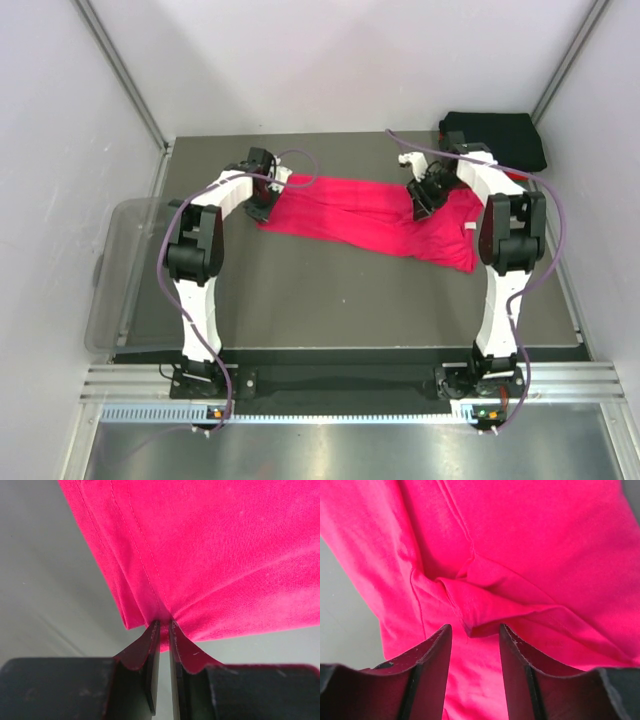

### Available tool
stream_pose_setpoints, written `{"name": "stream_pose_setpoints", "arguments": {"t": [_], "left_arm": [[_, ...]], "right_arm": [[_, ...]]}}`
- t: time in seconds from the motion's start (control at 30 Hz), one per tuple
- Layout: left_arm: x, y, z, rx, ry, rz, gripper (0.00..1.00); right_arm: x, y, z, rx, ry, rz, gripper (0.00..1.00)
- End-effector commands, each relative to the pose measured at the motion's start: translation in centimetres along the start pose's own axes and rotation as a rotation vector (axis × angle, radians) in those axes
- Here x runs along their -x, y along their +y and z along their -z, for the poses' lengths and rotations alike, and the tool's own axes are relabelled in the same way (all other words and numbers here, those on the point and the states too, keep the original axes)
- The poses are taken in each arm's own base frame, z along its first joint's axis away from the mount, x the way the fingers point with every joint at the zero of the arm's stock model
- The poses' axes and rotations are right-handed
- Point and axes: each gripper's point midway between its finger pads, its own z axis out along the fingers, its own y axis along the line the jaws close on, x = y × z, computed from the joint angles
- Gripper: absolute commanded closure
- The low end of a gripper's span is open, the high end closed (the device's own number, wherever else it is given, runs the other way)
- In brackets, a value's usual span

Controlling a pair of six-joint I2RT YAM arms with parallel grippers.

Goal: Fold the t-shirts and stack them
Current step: Fold the tshirt

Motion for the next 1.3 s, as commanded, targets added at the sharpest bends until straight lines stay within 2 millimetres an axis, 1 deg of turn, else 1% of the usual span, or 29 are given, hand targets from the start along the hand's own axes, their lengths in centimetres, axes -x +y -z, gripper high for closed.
{"name": "stream_pose_setpoints", "arguments": {"t": [0.0, 0.17, 0.2, 0.27, 0.3, 0.4, 0.47, 0.5, 0.53, 0.57, 0.6, 0.63, 0.67, 0.7, 0.73, 0.77, 0.8, 0.83, 0.87, 0.9, 0.93, 0.97, 1.0, 1.03, 1.07, 1.17, 1.23, 1.27], "left_arm": [[-0.9, 0.6, 1.0, 0.02, 0.016, 0.009, 0.82], [-1.1, 0.6, 1.1, 0.021, 0.018, 0.007, 0.82], [-1.1, 0.6, 1.2, 0.023, 0.017, 0.007, 0.82], [-1.2, 0.6, 1.1, 0.027, 0.015, 0.007, 0.82], [-1.2, 0.7, 1.2, 0.028, 0.015, 0.007, 0.82], [-1.3, 0.7, 1.3, 0.031, 0.015, 0.007, 0.82], [-1.2, 0.7, 1.5, 0.029, 0.011, 0.007, 0.82], [-1.2, 0.7, 1.6, 0.03, 0.008, 0.009, 0.83], [-1.2, 0.7, 1.7, 0.029, 0.006, 0.009, 0.82], [-1.2, 0.7, 1.8, 0.031, 0.004, 0.012, 0.83], [-0.9, 0.8, 2.3, 0.037, -0.011, 0.012, 0.83], [-0.9, 0.8, 2.5, 0.039, -0.015, 0.017, 0.83], [-1.1, 0.8, 2.6, 0.044, -0.015, 0.019, 0.83], [-0.7, 1.0, 3.2, 0.052, -0.037, 0.02, 0.84], [-0.8, 1.0, 3.4, 0.056, -0.039, 0.023, 0.85], [-0.5, 1.3, 4.2, 0.071, -0.058, 0.024, 0.86], [-0.4, 1.4, 4.5, 0.078, -0.066, 0.026, 0.87], [-0.3, 1.5, 4.9, 0.087, -0.079, 0.028, 0.87], [-0.4, 1.6, 5.1, 0.095, -0.083, 0.029, 0.89], [0.0, 1.8, 6.2, 0.111, -0.11, 0.032, 0.89], [0.0, 1.8, 6.5, 0.112, -0.124, 0.028, 0.87], [0.2, 1.8, 7.0, 0.113, -0.141, 0.024, 0.75], [0.6, 1.9, 8.2, 0.121, -0.175, 0.021, 0.69], [0.8, 2.0, 8.7, 0.124, -0.192, 0.0, 0.64], [0.8, 2.1, 9.5, 0.132, -0.21, -0.009, 0.61], [0.8, 2.4, 10.3, 0.15, -0.22, -0.054, 0.55], [0.8, 2.4, 10.6, 0.146, -0.209, -0.075, 0.55], [0.0, 2.0, 10.2, 0.123, -0.171, -0.082, 0.55]], "right_arm": [[1.7, 0.0, -0.5, -0.015, -0.027, 0.037, 0.57], [1.9, 0.0, -1.4, -0.018, -0.011, 0.039, 0.57], [1.9, 0.2, -1.7, -0.014, -0.004, 0.041, 0.61], [2.0, -0.2, -2.0, -0.037, 0.002, 0.039, 0.68], [2.1, -0.3, -2.1, -0.044, -0.001, 0.039, 0.77], [3.0, -0.8, -2.1, -0.079, -0.019, 0.039, 0.88], [4.1, -1.2, -1.8, -0.113, -0.048, 0.053, 0.91], [4.7, -1.0, -1.6, -0.121, -0.06, 0.067, 0.91], [5.7, -1.3, -1.0, -0.147, -0.091, 0.083, 0.91], [6.2, -1.4, -0.8, -0.158, -0.102, 0.092, 0.91], [6.7, -1.3, -0.8, -0.165, -0.113, 0.101, 0.91], [7.6, -1.4, -0.5, -0.178, -0.128, 0.116, 0.91], [8.0, -1.4, -0.5, -0.185, -0.132, 0.123, 0.91], [8.5, -1.4, -0.5, -0.192, -0.136, 0.132, 0.91], [9.1, -1.9, -0.5, -0.209, -0.144, 0.136, 0.91], [9.4, -2.2, -0.5, -0.22, -0.147, 0.137, 0.9], [9.7, -2.5, -0.4, -0.234, -0.151, 0.134, 0.9], [10.0, -3.4, -0.3, -0.268, -0.152, 0.124, 0.9], [10.2, -3.6, -0.2, -0.285, -0.154, 0.119, 0.89], [10.3, -4.1, 0.0, -0.306, -0.158, 0.11, 0.86], [10.5, -4.5, 0.5, -0.345, -0.176, 0.093, 0.78], [10.5, -4.8, 0.7, -0.368, -0.187, 0.081, 0.63], [10.5, -4.9, 1.1, -0.385, -0.198, 0.076, 0.58], [10.6, -4.9, 1.6, -0.403, -0.214, 0.077, 0.55], [10.5, -4.8, 1.8, -0.409, -0.213, 0.074, 0.54], [9.7, -4.8, 3.0, -0.436, -0.198, 0.06, 0.52], [9.0, -4.2, 4.3, -0.446, -0.198, 0.052, 0.52], [8.4, -4.3, 5.1, -0.452, -0.199, 0.037, 0.52]]}}
